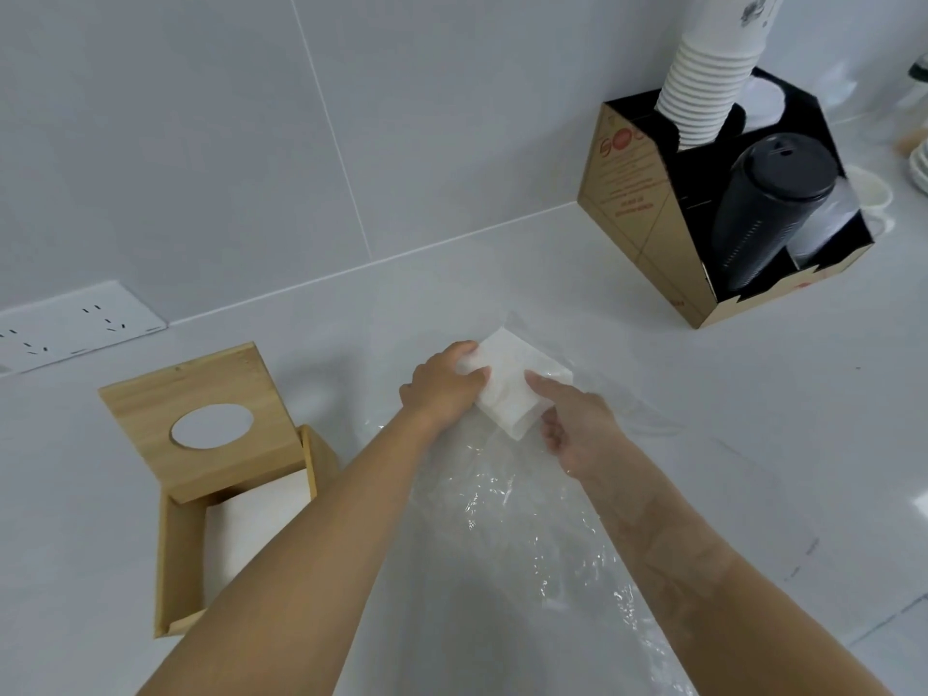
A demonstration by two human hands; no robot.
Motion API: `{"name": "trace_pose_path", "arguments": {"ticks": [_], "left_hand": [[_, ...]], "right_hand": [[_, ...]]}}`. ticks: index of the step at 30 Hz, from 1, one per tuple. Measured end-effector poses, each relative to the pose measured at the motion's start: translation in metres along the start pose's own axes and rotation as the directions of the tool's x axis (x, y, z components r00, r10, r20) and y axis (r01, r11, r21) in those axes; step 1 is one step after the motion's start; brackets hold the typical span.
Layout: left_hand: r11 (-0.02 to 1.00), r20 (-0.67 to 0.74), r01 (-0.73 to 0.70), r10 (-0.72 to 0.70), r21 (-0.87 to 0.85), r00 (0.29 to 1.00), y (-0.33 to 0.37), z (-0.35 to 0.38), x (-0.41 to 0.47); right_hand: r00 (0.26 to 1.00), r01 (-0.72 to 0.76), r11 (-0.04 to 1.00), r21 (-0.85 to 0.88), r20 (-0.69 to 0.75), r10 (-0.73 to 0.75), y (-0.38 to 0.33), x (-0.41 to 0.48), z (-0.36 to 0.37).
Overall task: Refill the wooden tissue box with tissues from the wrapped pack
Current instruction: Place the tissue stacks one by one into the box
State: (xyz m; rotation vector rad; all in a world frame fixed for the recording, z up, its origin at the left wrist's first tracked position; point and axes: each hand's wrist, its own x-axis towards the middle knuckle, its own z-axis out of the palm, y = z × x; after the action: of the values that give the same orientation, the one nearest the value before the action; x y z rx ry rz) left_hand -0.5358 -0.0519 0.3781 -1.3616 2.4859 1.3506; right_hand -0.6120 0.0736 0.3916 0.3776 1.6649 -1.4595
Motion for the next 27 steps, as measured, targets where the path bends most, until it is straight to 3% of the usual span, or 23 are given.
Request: {"name": "trace_pose_path", "arguments": {"ticks": [6,15,20,27], "left_hand": [[1.000,0.010,-0.018,0.018,-0.004,1.000,-0.004,0.000,0.000],[0.982,-0.129,-0.095,0.116,0.164,0.985,-0.004,0.008,-0.004],[0.937,-0.169,-0.083,0.148,0.341,0.974,-0.010,0.011,-0.004],[0.821,-0.191,-0.102,0.249,0.561,0.949,-0.021,0.020,-0.005]], "right_hand": [[0.997,-0.075,0.995,0.063,0.032,0.073,0.008,-0.001,0.000],[0.987,0.098,0.938,0.333,0.091,-0.135,0.018,-0.009,0.004],[0.976,0.083,0.869,0.487,0.137,-0.170,0.023,-0.012,-0.003],[0.936,0.078,0.849,0.523,0.255,-0.244,0.031,-0.019,-0.031]]}}
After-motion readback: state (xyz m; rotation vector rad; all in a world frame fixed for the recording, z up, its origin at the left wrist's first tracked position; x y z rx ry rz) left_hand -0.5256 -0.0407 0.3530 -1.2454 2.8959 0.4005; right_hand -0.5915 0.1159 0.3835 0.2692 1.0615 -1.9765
